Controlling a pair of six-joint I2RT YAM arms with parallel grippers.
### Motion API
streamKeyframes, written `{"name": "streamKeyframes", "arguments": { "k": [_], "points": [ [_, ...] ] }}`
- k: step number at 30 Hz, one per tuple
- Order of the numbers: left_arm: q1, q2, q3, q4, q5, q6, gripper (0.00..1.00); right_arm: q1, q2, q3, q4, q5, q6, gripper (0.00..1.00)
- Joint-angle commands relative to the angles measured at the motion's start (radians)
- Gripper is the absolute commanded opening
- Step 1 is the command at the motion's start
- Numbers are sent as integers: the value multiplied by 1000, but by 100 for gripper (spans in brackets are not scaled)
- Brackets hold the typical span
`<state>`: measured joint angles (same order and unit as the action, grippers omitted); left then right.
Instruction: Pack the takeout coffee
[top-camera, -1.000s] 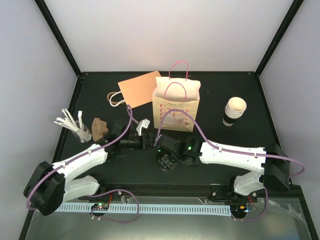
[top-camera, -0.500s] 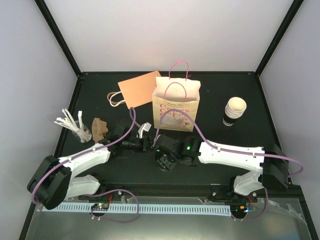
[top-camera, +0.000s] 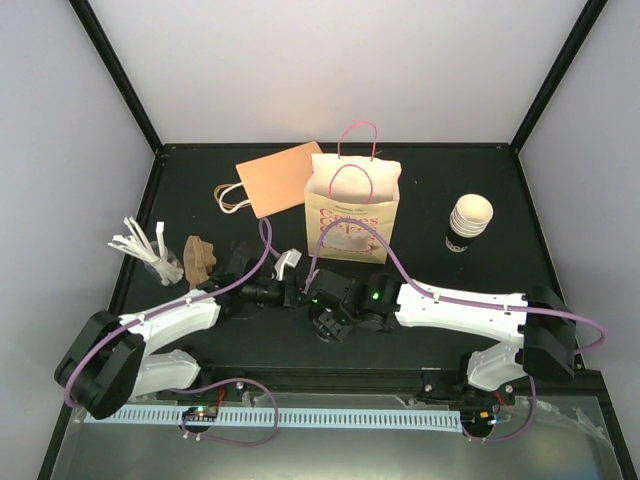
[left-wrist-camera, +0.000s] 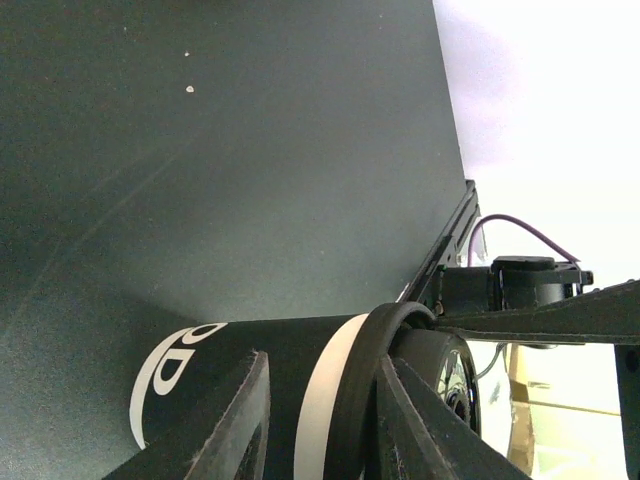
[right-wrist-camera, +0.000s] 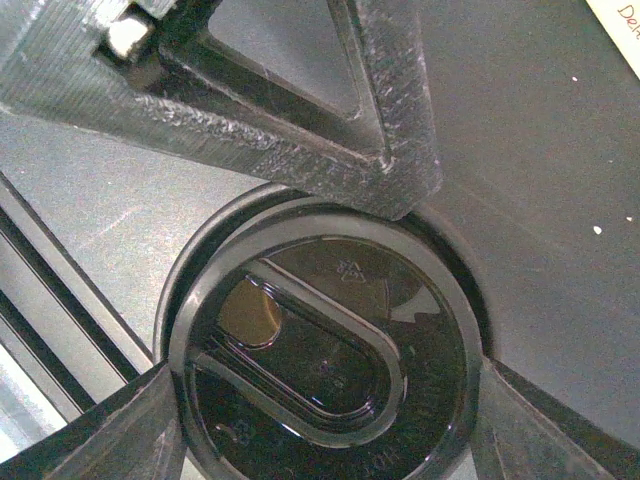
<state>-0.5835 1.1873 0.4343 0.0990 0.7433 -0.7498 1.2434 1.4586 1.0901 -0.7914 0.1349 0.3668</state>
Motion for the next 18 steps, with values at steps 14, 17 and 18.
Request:
{"name": "streamKeyframes", "arguments": {
  "k": [14, 17, 18],
  "points": [
    [1, 117, -69, 27, 32, 104, 27, 16, 104, -64, -92, -151, 22, 71],
    [1, 121, -81, 10, -5, 116, 26, 17, 112, -63, -92, -152, 25, 71],
    [0, 124, -87, 6, -16, 118, 26, 16, 115, -65, -90, -153, 26, 71]
  ]
}}
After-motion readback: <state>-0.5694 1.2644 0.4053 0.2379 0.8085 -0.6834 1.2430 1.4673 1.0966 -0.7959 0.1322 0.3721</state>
